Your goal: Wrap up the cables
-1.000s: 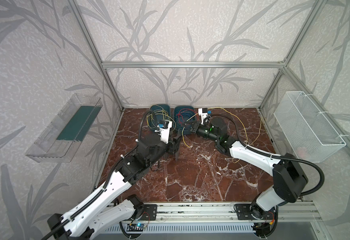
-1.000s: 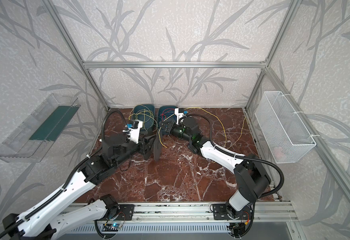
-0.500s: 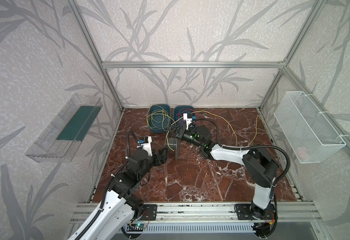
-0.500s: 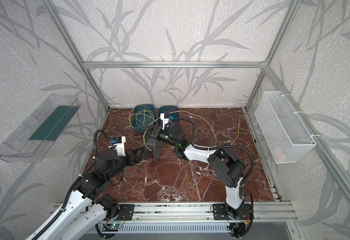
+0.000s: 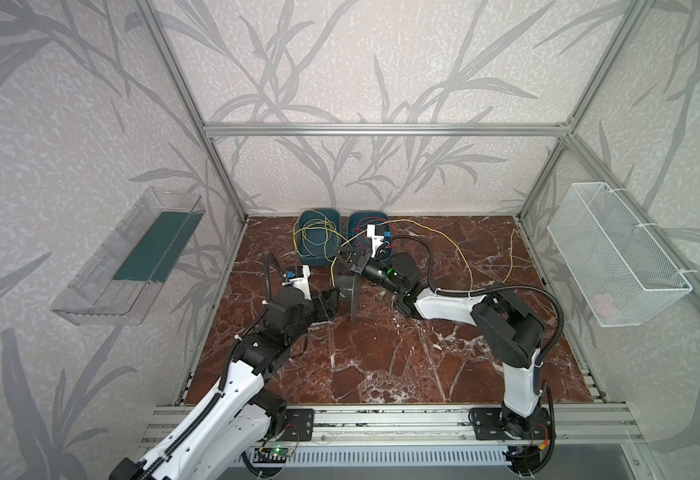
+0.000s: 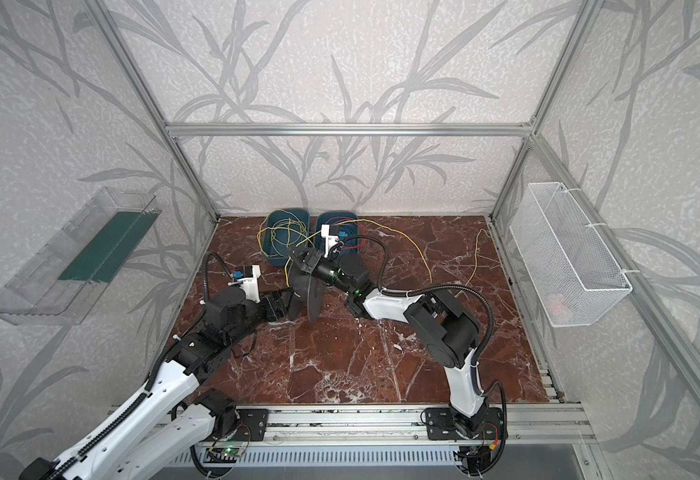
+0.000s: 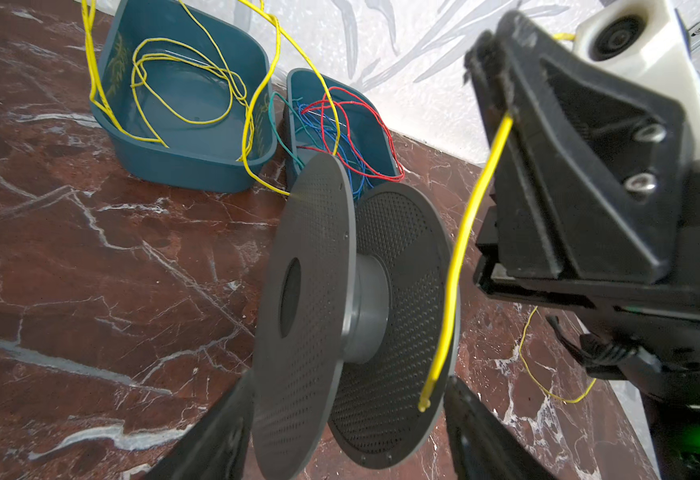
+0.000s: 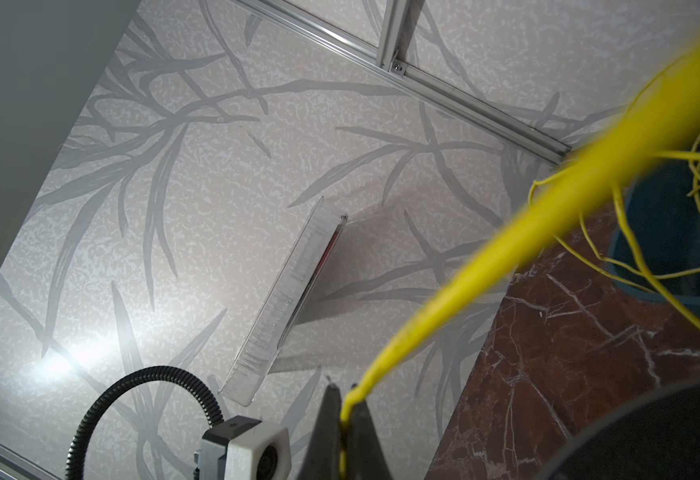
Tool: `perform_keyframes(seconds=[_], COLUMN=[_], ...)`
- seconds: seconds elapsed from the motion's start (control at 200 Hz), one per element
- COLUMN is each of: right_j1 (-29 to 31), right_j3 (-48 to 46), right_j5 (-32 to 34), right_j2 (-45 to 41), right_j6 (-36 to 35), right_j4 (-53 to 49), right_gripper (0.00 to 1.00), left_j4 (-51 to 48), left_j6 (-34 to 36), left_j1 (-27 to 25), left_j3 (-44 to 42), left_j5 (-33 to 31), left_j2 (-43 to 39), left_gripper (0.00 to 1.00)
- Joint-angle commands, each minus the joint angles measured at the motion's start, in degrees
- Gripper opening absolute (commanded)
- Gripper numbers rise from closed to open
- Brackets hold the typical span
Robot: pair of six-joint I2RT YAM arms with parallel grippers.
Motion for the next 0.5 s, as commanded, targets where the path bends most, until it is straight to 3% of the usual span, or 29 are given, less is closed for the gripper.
perform_keyframes(seconds=[0.0, 0.17, 0.495], right_j1=[-0.07, -0.07, -0.12], right_j3=[1.17, 0.03, -0.33], right_j5=[-0.24, -0.56, -0.52], right_j2=[1.66, 2.28, 3.55], right_j6=[0.02, 0.15, 0.69], right_j4=[3.41, 4.30, 4.70], right_gripper=[0.00, 0.00, 0.00], left_j4=[3.90, 7.21, 8.70], left_j6=[0.73, 0.15, 1.36], left_j1=[0.88, 1.39, 1.88], left_j3=[-0.76, -2.60, -3.63], left_j5=[-1.12, 1.84, 0.44], left_j2=[0.34, 1.96, 4.30], left_gripper=[0.73, 0.72, 0.62])
